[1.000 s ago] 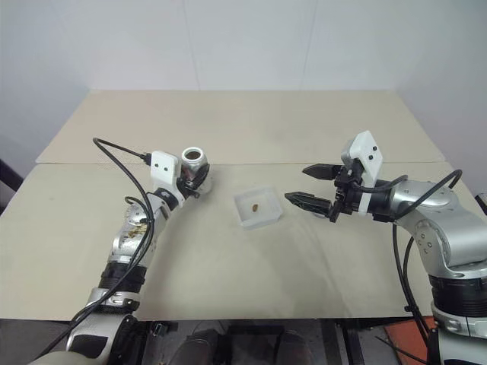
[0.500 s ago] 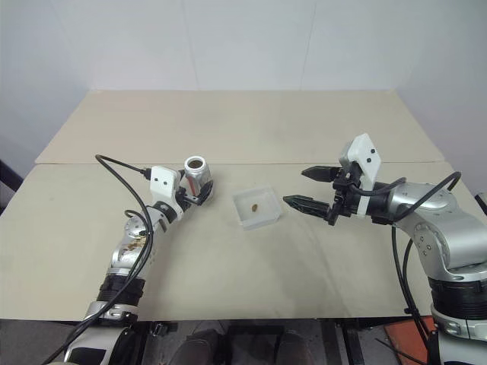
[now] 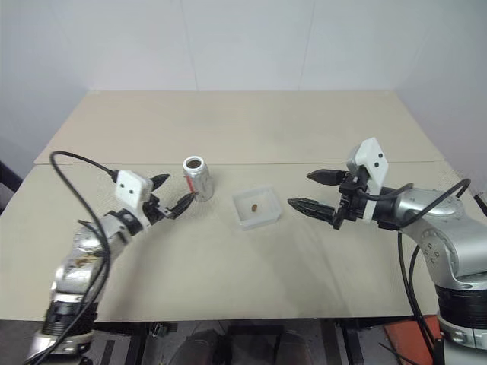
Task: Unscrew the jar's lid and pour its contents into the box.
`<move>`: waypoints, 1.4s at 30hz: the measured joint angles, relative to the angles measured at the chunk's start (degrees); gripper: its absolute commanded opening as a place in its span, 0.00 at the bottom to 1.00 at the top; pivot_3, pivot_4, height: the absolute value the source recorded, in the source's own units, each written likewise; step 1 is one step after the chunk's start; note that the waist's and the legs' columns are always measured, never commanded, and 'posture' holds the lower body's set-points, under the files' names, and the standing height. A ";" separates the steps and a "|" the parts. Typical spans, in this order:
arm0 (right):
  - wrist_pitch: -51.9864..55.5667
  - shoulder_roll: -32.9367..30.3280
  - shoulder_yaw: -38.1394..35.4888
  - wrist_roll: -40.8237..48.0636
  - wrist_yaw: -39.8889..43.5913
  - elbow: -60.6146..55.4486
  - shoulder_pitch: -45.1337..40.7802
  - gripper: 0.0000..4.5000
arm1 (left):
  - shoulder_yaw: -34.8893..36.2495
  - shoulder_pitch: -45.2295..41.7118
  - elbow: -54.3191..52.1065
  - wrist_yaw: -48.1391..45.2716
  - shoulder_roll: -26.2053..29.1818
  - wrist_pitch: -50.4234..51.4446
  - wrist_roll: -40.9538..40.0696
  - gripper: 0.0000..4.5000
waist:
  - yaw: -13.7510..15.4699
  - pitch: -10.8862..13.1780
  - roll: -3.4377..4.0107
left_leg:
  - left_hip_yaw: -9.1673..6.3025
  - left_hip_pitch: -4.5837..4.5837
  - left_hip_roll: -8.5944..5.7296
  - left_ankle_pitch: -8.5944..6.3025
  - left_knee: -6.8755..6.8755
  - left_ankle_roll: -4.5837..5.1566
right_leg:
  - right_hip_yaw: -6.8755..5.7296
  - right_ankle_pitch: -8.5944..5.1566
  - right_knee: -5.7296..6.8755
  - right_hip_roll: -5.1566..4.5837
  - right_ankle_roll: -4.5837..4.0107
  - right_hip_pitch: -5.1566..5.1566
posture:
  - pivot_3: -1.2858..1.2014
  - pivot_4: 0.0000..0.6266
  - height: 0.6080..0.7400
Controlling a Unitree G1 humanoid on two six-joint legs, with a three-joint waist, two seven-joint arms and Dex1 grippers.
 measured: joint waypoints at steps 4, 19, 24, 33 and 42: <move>-0.06 -1.85 -1.08 0.22 1.88 0.16 1.13 1.00 | 4.95 0.51 -4.33 -10.00 8.64 2.52 -8.01 0.99 | -0.06 -0.01 0.01 | 0.02 0.01 0.00 0.00 -0.02 0.00 | 0.02 -0.01 -0.01 -0.01 -0.01 -0.01 | 0.52 0.24 1.00; -1.38 -5.64 -3.18 0.19 7.47 2.37 2.34 1.00 | 7.10 -3.07 -0.16 -27.25 17.33 2.09 -15.37 0.99 | -0.03 -0.01 0.02 | 0.06 0.04 -0.04 0.00 -0.09 0.00 | 0.03 -0.03 -0.03 0.01 -0.03 0.00 | 0.52 0.24 1.00; -1.60 -6.30 -3.49 0.12 8.49 2.38 2.53 1.00 | 6.31 -3.66 -0.06 -27.21 16.85 2.09 -15.45 0.99 | -0.06 -0.01 0.02 | 0.06 0.04 -0.03 0.00 -0.10 0.00 | 0.03 -0.03 -0.04 0.01 -0.03 -0.01 | 0.52 0.24 1.00; -2.34 -6.95 -3.61 -0.84 8.80 3.79 2.74 1.00 | 6.30 -3.58 -0.13 -27.51 16.87 2.09 -15.48 0.99 | -0.06 -0.01 0.02 | 0.06 0.04 -0.03 0.00 -0.11 0.00 | 0.04 -0.03 -0.04 0.01 -0.03 -0.01 | 0.52 0.24 1.00; -3.02 -7.20 -4.13 -1.60 9.34 5.23 4.51 1.00 | 8.24 -0.46 -2.74 -25.48 17.28 3.82 -15.88 0.99 | -0.04 -0.01 0.02 | 0.05 0.05 -0.02 0.00 -0.12 0.00 | 0.05 -0.03 -0.07 0.01 -0.03 0.01 | 0.52 0.24 1.00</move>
